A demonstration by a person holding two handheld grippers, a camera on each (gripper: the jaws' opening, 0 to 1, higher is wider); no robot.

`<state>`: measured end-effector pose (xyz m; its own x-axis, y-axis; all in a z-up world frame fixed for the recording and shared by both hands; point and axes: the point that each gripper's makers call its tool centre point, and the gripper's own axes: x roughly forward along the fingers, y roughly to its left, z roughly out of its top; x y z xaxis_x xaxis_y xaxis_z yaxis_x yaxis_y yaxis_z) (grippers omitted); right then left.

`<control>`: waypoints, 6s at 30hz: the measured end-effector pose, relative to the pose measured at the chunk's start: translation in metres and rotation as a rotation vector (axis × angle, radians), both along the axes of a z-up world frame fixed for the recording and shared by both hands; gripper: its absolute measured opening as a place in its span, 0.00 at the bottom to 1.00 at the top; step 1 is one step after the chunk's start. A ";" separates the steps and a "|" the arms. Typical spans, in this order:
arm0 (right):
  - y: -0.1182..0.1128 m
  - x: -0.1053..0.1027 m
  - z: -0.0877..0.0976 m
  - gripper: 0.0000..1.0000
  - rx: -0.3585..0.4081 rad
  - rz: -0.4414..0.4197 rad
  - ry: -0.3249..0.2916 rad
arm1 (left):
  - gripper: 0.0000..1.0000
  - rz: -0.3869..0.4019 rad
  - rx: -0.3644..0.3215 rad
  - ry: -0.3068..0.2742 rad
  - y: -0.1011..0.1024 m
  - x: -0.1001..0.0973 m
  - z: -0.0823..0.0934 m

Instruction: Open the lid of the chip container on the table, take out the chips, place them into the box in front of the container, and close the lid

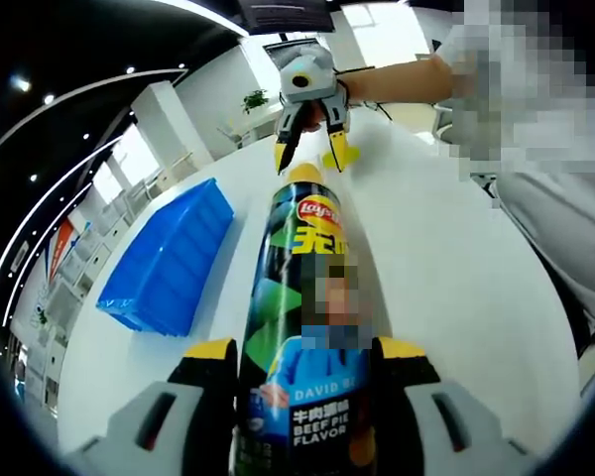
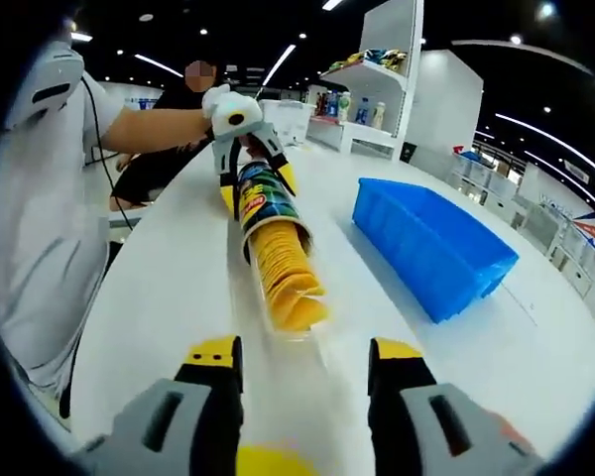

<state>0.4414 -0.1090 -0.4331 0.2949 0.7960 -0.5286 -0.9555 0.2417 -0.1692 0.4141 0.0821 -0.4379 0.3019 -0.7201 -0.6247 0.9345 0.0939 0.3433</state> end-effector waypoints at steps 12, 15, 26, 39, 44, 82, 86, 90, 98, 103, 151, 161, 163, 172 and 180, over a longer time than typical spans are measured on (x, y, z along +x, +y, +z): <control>0.016 0.001 0.002 0.39 0.031 0.050 -0.047 | 0.55 -0.001 0.010 -0.002 -0.001 -0.001 0.000; 0.016 0.000 0.002 0.38 0.032 0.052 -0.046 | 0.55 0.000 0.010 -0.001 -0.001 -0.001 0.000; 0.024 -0.006 0.005 0.35 0.032 0.039 -0.061 | 0.55 0.002 0.018 -0.006 -0.001 -0.001 -0.001; 0.052 -0.005 0.005 0.35 0.042 0.055 -0.059 | 0.55 -0.001 0.018 -0.010 -0.002 -0.001 -0.001; 0.063 -0.006 0.005 0.34 0.040 0.078 -0.064 | 0.55 -0.005 0.015 -0.012 -0.004 -0.001 0.000; 0.033 -0.002 0.023 0.22 0.165 0.041 -0.025 | 0.55 -0.009 0.023 -0.013 -0.005 0.000 -0.001; 0.032 -0.002 0.025 0.19 0.184 0.038 -0.022 | 0.55 -0.007 0.023 -0.012 -0.005 0.000 -0.001; 0.033 -0.005 0.019 0.12 0.171 0.042 -0.006 | 0.55 -0.006 0.024 -0.013 -0.005 0.000 -0.001; 0.039 -0.010 0.014 0.01 0.173 0.069 0.013 | 0.55 -0.007 0.028 -0.007 -0.006 0.000 -0.001; 0.042 -0.009 0.016 0.01 0.200 0.076 0.015 | 0.55 -0.008 0.032 -0.006 -0.006 -0.001 -0.002; 0.060 -0.012 0.014 0.01 0.241 0.161 0.030 | 0.55 -0.037 -0.056 -0.037 -0.008 -0.003 0.004; 0.060 -0.008 0.012 0.01 0.252 0.166 0.032 | 0.55 -0.039 -0.085 -0.037 -0.009 -0.003 0.006; 0.061 -0.008 0.012 0.01 0.257 0.167 0.033 | 0.55 -0.038 -0.087 -0.035 -0.009 -0.003 0.006; 0.070 -0.006 0.013 0.01 0.259 0.184 0.036 | 0.55 -0.037 -0.093 -0.031 -0.010 -0.002 0.006; 0.076 -0.008 0.012 0.01 0.259 0.196 0.037 | 0.55 -0.034 -0.095 -0.025 -0.010 -0.002 0.006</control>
